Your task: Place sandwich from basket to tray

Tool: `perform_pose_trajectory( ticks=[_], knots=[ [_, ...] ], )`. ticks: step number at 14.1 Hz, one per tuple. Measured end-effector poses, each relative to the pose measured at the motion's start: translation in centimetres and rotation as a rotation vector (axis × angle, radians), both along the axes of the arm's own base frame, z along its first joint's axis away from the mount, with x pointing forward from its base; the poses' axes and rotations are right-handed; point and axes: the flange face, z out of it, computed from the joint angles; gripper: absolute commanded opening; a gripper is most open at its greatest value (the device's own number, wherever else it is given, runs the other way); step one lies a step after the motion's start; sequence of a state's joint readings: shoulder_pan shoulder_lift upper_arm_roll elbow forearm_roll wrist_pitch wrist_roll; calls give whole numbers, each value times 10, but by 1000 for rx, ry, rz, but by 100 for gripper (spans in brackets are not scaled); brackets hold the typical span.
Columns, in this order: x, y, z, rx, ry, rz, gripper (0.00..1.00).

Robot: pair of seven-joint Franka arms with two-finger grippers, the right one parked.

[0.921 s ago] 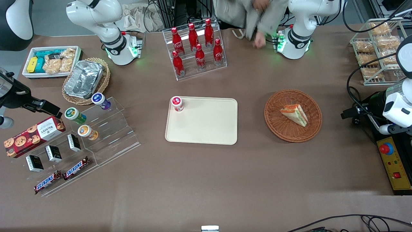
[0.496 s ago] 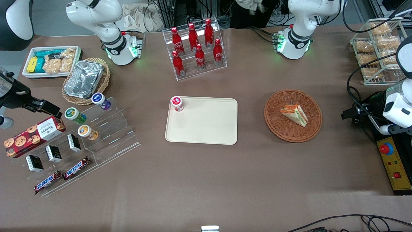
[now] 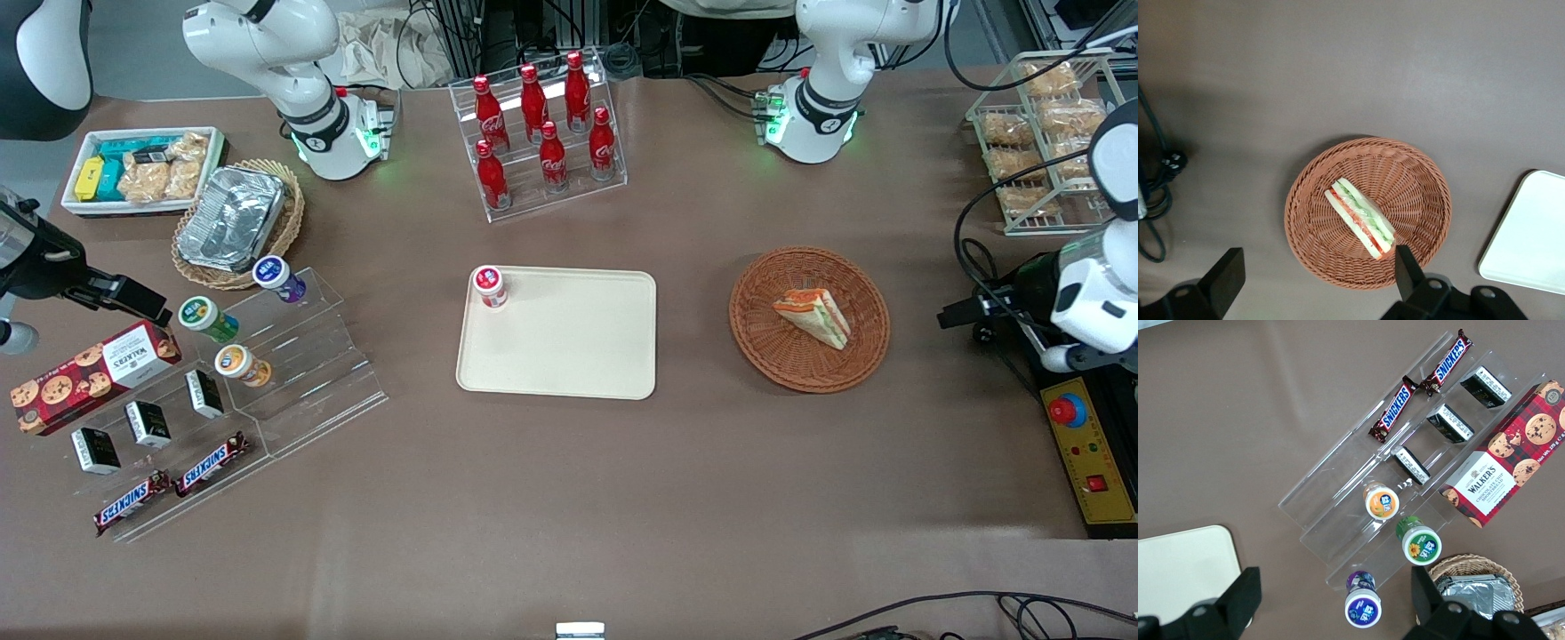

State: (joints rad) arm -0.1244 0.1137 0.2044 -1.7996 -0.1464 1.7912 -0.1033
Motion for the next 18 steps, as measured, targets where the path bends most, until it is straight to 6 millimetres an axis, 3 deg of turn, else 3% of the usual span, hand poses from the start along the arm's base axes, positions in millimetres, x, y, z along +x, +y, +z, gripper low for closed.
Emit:
perform_pose_trajectory(
  ticks=[4, 9, 14, 18],
  knots=[
    [-26, -19, -50, -24, -49, 23, 100],
    [-55, -29, -67, -31, -43, 71, 100],
    [-113, -39, -139, -54, -99, 148, 100],
    [-120, -44, -148, -79, -62, 278, 100]
  ],
)
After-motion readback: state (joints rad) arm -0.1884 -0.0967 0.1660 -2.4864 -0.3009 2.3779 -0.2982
